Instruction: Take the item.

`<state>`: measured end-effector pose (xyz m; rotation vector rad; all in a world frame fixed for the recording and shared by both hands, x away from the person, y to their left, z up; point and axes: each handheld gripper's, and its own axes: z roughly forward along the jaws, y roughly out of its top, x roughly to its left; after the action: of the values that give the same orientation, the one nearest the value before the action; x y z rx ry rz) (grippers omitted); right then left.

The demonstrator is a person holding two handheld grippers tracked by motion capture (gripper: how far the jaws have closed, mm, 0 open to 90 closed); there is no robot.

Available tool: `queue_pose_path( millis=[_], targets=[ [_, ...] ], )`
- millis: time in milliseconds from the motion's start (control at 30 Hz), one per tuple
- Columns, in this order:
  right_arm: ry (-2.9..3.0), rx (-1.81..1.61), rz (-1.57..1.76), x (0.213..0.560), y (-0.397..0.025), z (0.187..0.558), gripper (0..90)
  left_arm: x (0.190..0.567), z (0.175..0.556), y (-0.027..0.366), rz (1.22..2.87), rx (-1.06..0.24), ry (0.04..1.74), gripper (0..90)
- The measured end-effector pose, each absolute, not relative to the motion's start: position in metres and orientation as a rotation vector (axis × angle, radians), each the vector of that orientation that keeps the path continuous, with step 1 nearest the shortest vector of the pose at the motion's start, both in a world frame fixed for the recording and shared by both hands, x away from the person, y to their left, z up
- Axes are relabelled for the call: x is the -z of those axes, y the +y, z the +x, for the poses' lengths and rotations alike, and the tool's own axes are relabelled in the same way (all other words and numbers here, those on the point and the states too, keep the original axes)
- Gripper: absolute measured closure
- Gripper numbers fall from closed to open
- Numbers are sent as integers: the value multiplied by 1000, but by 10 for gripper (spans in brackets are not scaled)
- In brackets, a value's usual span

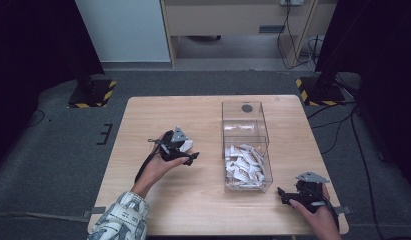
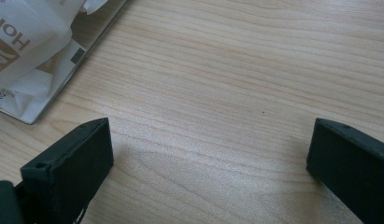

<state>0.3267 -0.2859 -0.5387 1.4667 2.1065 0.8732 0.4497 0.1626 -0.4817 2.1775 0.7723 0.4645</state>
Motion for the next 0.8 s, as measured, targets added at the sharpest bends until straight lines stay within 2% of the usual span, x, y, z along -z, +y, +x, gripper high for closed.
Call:
queue_pose_path(
  millis=[200,800],
  targets=[
    [2106,-873,1467,539,-286,327,8,481,443,181,2150,-462,789,55],
    [2106,-873,1467,539,-286,327,8,511,412,225,2235,-455,811,40]
  ],
)
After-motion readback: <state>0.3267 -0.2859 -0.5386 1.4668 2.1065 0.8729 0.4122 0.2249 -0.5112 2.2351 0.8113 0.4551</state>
